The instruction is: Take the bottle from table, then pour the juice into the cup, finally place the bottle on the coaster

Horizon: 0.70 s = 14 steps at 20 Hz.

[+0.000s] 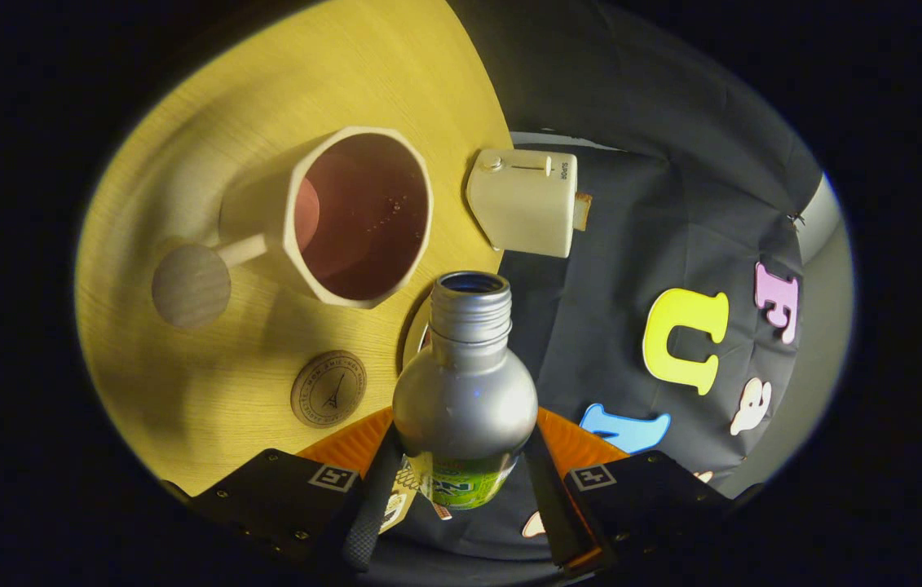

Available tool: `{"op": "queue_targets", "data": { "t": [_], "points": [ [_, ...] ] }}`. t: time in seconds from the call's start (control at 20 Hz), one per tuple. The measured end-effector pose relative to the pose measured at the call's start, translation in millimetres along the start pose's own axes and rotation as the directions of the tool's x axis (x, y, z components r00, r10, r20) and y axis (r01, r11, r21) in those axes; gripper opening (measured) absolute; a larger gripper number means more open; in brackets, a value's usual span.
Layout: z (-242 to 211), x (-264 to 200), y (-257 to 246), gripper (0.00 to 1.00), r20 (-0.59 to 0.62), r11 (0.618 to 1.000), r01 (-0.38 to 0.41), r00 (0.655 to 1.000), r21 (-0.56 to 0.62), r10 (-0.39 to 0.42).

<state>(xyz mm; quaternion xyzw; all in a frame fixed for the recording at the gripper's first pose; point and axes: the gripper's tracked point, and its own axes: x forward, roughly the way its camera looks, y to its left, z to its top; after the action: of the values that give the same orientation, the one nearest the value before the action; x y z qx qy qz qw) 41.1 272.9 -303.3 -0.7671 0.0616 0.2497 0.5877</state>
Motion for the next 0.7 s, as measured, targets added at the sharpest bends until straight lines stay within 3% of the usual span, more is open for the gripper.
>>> {"op": "queue_targets", "data": {
  "t": [0.7],
  "points": [
    [-2.1, 4.6, -6.2, 0.79, 0.004, 0.99, -0.002, 1.0, -0.14, 0.003]
  ]
}}
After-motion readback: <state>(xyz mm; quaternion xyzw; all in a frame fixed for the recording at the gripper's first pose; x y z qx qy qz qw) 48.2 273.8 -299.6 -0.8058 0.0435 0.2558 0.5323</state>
